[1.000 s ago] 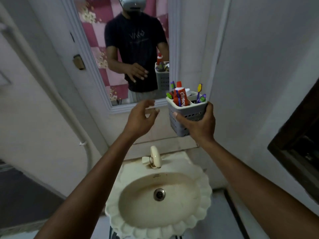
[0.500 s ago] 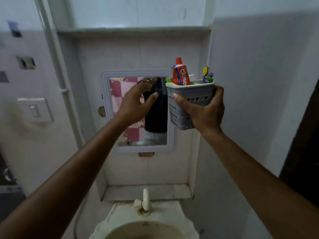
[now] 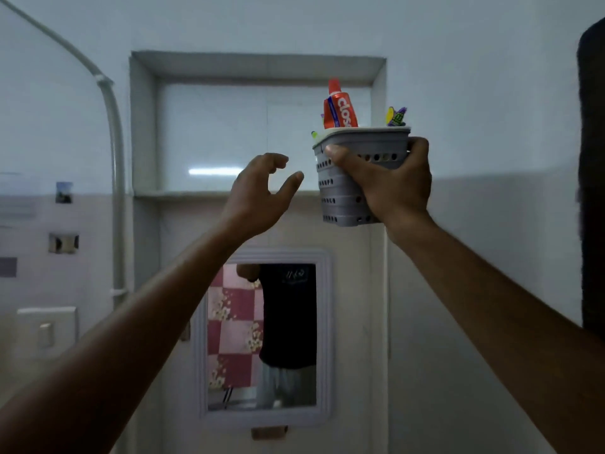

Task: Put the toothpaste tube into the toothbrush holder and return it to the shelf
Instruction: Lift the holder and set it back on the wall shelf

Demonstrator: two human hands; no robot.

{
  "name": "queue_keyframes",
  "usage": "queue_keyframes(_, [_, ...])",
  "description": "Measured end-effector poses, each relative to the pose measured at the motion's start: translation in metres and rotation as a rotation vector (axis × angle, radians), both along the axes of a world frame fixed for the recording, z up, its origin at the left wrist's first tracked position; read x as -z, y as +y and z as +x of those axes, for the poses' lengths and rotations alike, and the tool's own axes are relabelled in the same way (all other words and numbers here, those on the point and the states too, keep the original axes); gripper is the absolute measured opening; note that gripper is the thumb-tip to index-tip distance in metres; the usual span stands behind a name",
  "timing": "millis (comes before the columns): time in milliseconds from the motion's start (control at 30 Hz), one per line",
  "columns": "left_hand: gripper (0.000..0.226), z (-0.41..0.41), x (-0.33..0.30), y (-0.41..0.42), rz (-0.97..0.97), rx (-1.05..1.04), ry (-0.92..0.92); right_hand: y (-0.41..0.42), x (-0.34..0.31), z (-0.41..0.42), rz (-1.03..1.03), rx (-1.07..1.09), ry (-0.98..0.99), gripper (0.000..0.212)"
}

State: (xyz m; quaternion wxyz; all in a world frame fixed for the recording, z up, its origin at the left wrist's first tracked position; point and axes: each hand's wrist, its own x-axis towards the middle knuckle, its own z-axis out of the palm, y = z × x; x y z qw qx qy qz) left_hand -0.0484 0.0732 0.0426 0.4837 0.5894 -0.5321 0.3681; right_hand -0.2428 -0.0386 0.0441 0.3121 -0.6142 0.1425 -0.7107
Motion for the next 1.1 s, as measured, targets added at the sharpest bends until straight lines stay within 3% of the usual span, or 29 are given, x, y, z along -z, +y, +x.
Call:
queue_keyframes(333, [0.057,0.037,-0.058,-0.053,-0.007,-0.079,-0.028,-0.033,-0.085,0.056,-0.026,0.139,-0.043,0.105])
queue_keyframes(800, [0.056,0.092,-0.043,-0.11,0.146,-0.198,0.005,-0.099,-0.077,0.113,0.009,0.159,-0.001,0.109])
queue_keyframes(967, [0.056,0.101,-0.033,-0.122,0.162,-0.21,0.062,-0.112,-0.075,0.128,0.022,0.143,0.073,0.121])
queue_keyframes(1100, [0.056,0.103,-0.024,-0.125,0.176,-0.257,0.04,-0.111,-0.064,0.133,-0.045,0.265,0.296,0.13])
